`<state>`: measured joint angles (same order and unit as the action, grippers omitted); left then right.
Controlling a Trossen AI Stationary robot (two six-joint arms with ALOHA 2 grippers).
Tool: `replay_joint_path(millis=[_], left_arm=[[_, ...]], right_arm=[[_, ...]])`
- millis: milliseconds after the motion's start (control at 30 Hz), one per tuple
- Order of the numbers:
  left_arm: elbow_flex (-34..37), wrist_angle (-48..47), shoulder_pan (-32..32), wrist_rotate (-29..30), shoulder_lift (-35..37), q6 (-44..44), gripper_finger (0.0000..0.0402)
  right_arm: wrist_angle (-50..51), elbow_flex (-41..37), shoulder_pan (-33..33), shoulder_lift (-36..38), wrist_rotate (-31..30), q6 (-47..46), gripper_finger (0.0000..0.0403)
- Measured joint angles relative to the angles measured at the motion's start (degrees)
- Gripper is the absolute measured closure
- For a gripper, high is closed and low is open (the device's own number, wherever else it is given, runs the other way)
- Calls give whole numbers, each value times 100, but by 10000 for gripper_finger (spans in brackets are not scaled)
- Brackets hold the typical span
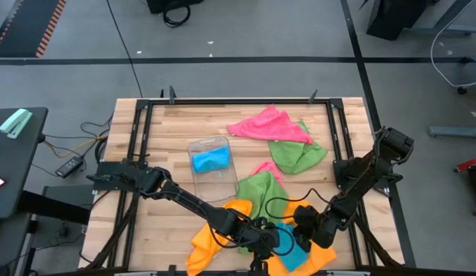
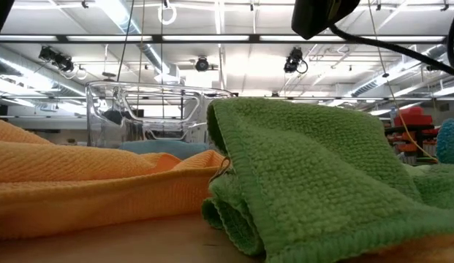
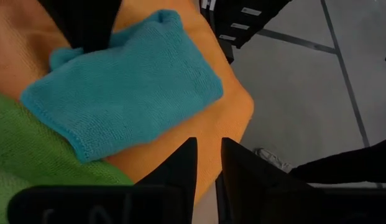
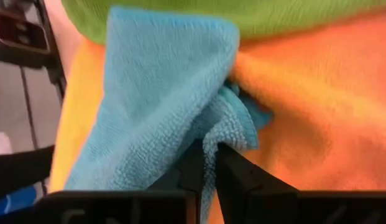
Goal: Fold microfiber towels
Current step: Fold the blue towel
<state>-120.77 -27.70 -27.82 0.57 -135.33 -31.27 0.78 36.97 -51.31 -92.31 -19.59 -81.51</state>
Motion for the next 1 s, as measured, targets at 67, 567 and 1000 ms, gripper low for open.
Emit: replay_joint_path(millis=[67,567,1000], left_arm=[[0,-2,3,1,0,-2,317],[0,-4,1,-1,0,-7,320],[0,-95,1,-1,0,-15,322]], right_arm=[[0,0,-6,-40,0,1,361],[86,13,126,70,1313,-134,250],[775,20,43,990,10,-483,232]])
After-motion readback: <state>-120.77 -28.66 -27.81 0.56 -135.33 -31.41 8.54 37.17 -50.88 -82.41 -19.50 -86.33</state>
